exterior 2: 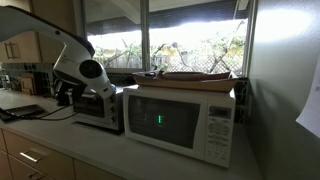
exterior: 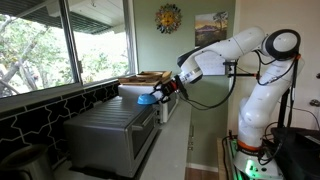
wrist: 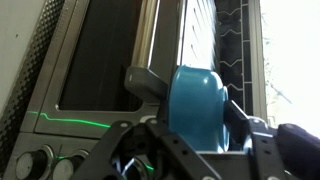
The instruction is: Put the bowl upright
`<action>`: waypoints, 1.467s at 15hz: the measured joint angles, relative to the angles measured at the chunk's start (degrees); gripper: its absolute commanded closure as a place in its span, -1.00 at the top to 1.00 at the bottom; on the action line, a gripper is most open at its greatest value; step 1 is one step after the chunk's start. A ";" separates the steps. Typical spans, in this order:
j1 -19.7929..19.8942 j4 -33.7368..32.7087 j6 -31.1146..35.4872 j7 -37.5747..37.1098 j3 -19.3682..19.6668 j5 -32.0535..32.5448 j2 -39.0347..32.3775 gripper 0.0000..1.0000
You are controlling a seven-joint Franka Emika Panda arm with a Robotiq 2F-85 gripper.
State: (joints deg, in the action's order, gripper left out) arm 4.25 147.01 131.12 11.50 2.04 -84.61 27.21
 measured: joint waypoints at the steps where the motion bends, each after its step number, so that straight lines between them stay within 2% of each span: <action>1: 0.00 0.00 0.00 0.04 -0.01 -0.01 0.13 -0.42; 4: 0.00 -1.33 0.05 0.07 -0.23 -0.89 0.51 -0.49; 9: -0.02 -5.30 0.24 0.65 -0.97 -3.96 0.31 -0.86; 10: -0.03 -6.11 0.26 0.75 -1.25 -4.29 0.14 -0.81; 12: -0.05 -7.62 0.28 0.99 -1.91 -4.43 -0.36 -0.90; 15: -0.12 -10.40 0.28 1.09 -3.26 -3.57 -1.32 -0.92; 18: -0.24 -14.41 0.28 -1.00 -5.44 4.45 -2.42 -0.92; 22: -0.32 -21.78 0.23 -9.56 -8.77 22.28 -4.12 -0.92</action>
State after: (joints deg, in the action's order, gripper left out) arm 3.92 125.23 131.34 1.95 -6.73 -62.33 23.09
